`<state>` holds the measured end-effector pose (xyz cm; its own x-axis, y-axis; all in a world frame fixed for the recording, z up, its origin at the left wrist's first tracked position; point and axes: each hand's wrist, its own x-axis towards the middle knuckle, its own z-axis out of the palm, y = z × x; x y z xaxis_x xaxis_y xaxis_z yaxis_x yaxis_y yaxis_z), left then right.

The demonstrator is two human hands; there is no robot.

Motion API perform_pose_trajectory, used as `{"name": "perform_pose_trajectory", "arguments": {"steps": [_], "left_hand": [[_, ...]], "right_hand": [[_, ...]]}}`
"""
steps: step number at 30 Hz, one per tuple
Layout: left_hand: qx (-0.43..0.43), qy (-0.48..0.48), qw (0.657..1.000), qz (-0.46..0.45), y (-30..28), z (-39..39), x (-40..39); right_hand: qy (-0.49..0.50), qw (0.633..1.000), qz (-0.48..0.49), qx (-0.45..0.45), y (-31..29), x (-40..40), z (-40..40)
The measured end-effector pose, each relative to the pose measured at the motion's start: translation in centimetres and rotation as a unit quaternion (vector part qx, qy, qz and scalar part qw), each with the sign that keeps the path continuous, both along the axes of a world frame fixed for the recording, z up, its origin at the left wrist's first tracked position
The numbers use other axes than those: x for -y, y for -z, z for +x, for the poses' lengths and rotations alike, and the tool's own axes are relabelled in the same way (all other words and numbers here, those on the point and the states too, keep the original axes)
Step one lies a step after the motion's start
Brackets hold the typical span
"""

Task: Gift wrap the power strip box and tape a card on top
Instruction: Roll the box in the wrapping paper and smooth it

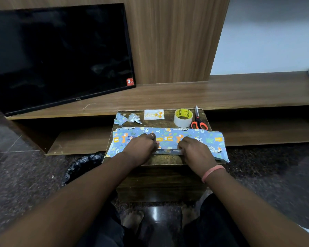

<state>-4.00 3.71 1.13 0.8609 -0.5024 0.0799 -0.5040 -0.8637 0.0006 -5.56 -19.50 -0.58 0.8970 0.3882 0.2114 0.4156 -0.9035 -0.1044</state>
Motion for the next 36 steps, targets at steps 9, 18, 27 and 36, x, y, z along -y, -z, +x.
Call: {"name": "perform_pose_trajectory", "arguments": {"steps": [9, 18, 27, 36], "left_hand": [[-0.033, -0.046, 0.989, -0.14, 0.4, 0.3, -1.1], [-0.076, -0.066, 0.979, -0.179, 0.6, 1.7, -1.9], [-0.246, -0.036, 0.96, -0.128, -1.6, 5.2, -3.1], [-0.213, -0.025, 0.97, -0.117, -1.0, 5.4, -3.5]], "right_hand": [[-0.006, 0.999, 0.015, 0.039, 0.5, 2.1, 0.0], [-0.043, 0.976, 0.108, -0.186, -1.2, 4.4, 3.5], [-0.019, 0.967, 0.037, -0.253, -2.8, 5.2, 5.5], [-0.015, 0.962, 0.024, -0.27, -3.1, 4.6, 5.7]]}}
